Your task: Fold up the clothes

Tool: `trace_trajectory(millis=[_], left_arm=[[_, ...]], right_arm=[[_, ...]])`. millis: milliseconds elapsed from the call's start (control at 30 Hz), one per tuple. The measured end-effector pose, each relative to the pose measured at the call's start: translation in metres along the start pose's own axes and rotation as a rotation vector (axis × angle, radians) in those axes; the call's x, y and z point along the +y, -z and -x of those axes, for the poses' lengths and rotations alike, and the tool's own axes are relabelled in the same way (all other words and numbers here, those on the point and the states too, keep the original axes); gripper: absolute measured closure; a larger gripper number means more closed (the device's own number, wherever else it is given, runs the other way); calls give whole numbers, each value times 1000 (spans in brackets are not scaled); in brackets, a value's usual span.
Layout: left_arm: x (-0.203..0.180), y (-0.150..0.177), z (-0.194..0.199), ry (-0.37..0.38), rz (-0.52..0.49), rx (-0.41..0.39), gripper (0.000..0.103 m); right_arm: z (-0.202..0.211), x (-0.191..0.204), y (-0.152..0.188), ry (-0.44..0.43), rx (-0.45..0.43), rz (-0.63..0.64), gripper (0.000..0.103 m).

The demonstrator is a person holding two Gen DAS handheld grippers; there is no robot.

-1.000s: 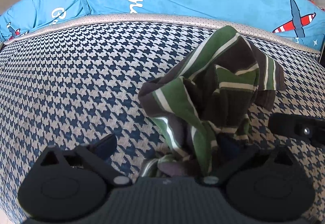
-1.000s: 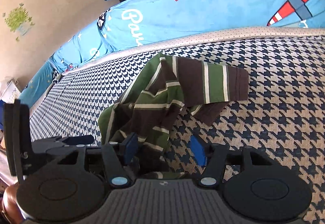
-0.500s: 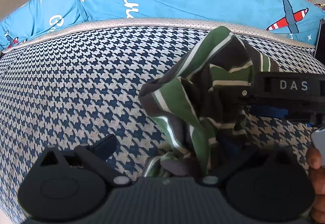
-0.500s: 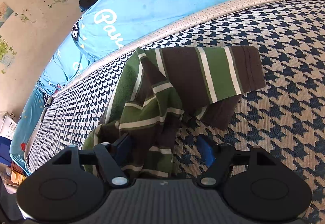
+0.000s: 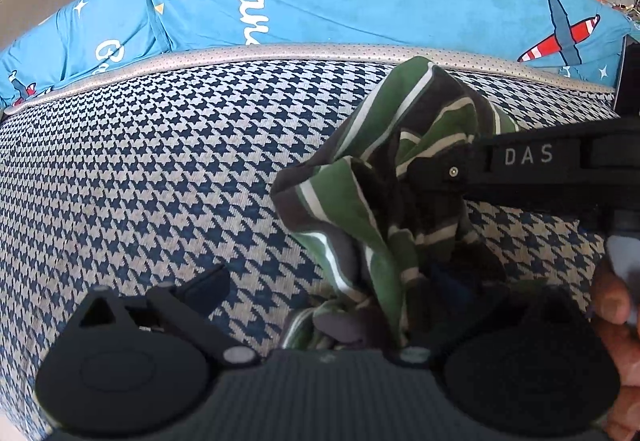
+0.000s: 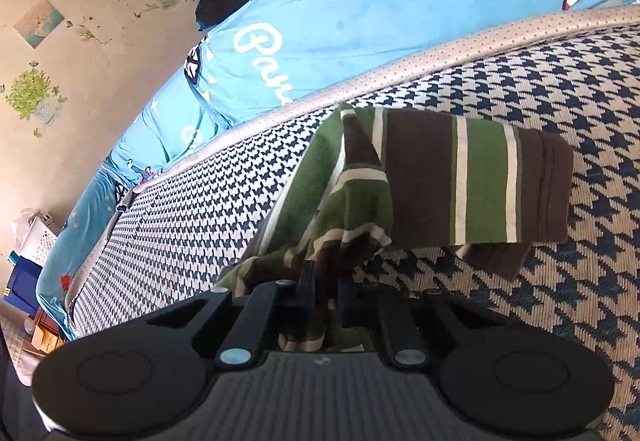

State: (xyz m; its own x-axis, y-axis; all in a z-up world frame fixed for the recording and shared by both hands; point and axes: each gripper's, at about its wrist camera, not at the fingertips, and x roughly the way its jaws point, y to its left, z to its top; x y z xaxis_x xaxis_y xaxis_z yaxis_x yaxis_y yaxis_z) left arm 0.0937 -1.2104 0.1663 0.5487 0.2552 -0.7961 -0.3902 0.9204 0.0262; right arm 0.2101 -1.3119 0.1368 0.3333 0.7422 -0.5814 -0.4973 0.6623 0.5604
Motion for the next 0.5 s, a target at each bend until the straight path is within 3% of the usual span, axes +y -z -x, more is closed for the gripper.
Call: trace_trajectory(millis=[200, 500], left_arm=[[2, -7, 5, 22, -17, -30, 0], [-27, -14, 14, 81, -56, -42, 0]], right_arm=[[20, 1, -11, 0, -86, -19, 93], [62, -20, -26, 29, -210, -80, 93]])
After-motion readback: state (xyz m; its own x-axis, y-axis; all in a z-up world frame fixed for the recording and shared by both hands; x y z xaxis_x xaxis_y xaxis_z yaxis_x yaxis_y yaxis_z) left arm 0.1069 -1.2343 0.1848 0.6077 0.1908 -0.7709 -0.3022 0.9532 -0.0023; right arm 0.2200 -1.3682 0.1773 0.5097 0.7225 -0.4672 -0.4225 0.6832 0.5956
